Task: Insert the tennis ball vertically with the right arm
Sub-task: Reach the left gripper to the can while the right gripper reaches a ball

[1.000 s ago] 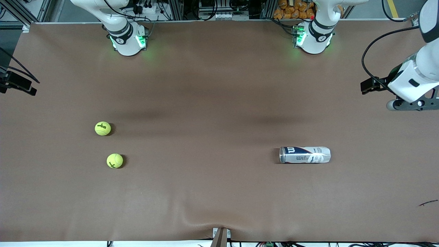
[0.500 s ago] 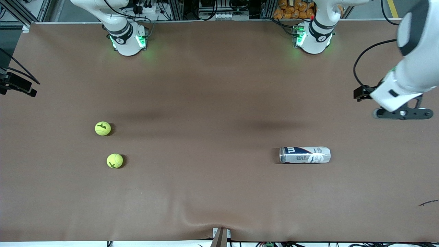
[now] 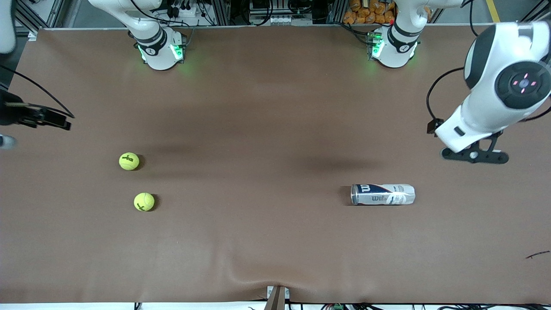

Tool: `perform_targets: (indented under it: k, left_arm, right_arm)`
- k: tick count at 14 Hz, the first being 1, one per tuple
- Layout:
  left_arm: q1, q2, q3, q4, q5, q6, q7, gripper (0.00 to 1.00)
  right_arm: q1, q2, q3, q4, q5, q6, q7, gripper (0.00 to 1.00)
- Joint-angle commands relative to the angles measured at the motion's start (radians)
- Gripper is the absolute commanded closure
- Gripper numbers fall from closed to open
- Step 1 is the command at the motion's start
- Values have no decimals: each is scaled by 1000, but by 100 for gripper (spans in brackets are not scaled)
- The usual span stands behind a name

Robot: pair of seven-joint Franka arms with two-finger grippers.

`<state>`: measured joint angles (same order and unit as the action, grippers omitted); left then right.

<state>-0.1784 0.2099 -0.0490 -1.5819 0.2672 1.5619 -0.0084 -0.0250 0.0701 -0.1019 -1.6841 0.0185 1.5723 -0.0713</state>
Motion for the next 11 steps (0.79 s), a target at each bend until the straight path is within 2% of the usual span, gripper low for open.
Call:
perform_targets:
  k: [1,5,8,11]
  left_arm:
    - [13,6,-5,-81,12,108,108,0]
    - [0,28,-8,-194,14,266,201,0]
    - [0,101,-8,-199,14,342,463,0]
    - [-6,170,-8,-193,15,398,600,0]
  right_arm:
    - [22,-13,5,-113,-2,52,-36,0]
    - [30,91,5,-146,-3,146,-97,0]
    - [34,134,7,-152,-3,155,-114,0]
    - [25,189,5,-152,-3,211,-139,0]
